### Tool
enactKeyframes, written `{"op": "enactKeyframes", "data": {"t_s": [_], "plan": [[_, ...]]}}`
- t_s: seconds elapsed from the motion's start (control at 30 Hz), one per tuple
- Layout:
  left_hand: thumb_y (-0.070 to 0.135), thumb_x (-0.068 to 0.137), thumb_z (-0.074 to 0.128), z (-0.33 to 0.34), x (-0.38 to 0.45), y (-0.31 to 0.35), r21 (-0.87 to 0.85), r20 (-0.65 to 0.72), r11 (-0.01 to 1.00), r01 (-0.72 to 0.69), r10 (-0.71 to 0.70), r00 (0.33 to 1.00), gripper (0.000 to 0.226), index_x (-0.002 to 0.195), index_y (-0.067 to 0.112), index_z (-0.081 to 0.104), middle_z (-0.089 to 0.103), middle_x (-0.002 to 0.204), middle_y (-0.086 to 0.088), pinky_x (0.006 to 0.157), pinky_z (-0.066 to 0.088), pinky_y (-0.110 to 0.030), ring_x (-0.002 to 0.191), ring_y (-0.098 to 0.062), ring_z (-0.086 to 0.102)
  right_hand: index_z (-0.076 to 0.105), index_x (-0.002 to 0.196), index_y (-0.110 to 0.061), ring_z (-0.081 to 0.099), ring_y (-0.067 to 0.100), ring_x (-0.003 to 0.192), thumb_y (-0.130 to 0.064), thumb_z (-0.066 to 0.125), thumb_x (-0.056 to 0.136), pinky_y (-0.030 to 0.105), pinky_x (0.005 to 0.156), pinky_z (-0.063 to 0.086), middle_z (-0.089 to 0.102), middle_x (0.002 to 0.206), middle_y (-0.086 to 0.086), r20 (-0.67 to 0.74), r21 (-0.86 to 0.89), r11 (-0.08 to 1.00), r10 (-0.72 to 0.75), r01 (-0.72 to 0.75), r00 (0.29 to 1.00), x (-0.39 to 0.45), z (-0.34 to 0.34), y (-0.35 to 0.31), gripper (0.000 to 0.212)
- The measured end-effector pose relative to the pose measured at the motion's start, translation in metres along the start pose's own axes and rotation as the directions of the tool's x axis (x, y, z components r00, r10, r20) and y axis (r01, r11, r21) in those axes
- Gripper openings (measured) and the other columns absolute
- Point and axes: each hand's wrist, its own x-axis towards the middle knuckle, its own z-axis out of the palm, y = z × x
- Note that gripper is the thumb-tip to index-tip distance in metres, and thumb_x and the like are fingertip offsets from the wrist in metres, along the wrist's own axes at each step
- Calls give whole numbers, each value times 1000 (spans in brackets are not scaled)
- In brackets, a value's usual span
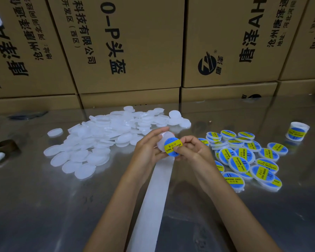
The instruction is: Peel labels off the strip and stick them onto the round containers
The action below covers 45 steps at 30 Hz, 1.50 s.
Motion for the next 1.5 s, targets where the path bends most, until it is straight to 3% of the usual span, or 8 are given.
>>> {"op": "enactKeyframes", "data": {"t_s": [0.1, 0.27, 0.7, 0.87, 1.07, 1.27, 1.37, 1.5], "plan": [[19, 103, 42, 7, -2, 2, -66, 49, 997, 50, -47, 998, 34, 124, 11, 67, 71, 119, -15, 95, 57, -46, 104, -29, 70, 60, 87, -13, 65, 14, 70, -1, 70, 85, 23, 62, 54, 69, 82, 7, -62, -18, 999, -31, 30, 998, 0, 0, -1, 16], [18, 102, 42, 11, -3, 2, -114, 91, 990, 82, -71, 993, 34, 122, 10, 68, 72, 118, -16, 79, 61, -37, 102, -29, 71, 59, 85, -11, 62, 4, 63, 1, 74, 82, 18, 58, 53, 65, 70, -3, -152, -37, 997, -77, 72, 985, 1, 3, 0, 20], [3, 95, 43, 15, -2, -5, 1, 88, 999, 51, -51, 995, 39, 116, 17, 73, 73, 118, -11, 87, 59, -37, 108, -29, 70, 57, 82, -13, 57, 1, 59, 1, 77, 79, 14, 56, 48, 60, 73, -3, -200, -138, 981, -163, 137, 966, 4, 3, 8, 25], [2, 93, 47, 16, -2, -5, -18, 80, 996, 82, -80, 994, 38, 117, 18, 72, 73, 116, -11, 88, 59, -37, 105, -29, 71, 58, 83, -22, 55, 0, 60, -14, 80, 78, 12, 57, 46, 62, 70, -19, -208, -330, 926, -263, 185, 942, 5, 1, 15, 24], [0, 93, 47, 13, -2, -7, -165, 92, 977, 132, -118, 989, 36, 119, 13, 68, 72, 117, -17, 92, 58, -39, 105, -31, 71, 60, 91, -30, 53, -3, 83, -26, 80, 78, 13, 66, 38, 55, 90, -17, -186, -521, 813, -404, 259, 896, 2, 1, 21, 25], [7, 92, 48, 10, -2, -6, -425, 113, 880, 213, -181, 977, 39, 128, 4, 62, 66, 127, -23, 86, 61, -44, 101, -34, 71, 45, 114, -39, 53, 5, 72, -60, 77, 69, 31, 68, 48, 51, 90, -13, -185, -526, 837, -284, 149, 941, 1, 1, 26, 59], [13, 83, 58, 12, -3, -6, -475, 139, 850, 228, -184, 973, 46, 127, 1, 62, 66, 124, -26, 89, 59, -50, 93, -32, 73, 47, 105, -38, 58, 5, 78, -68, 74, 64, 31, 69, 50, 57, 93, -13, -176, -561, 819, -262, 122, 949, 1, 2, 28, 57], [18, 79, 62, 15, -4, -8, -429, 142, 869, 246, -204, 969, 49, 125, 3, 64, 66, 125, -25, 97, 55, -48, 113, -38, 67, 54, 83, -27, 51, 6, 61, -57, 78, 70, 23, 56, 43, 55, 69, -12, -202, -573, 806, -316, 150, 927, 3, 0, 28, 41]]}}
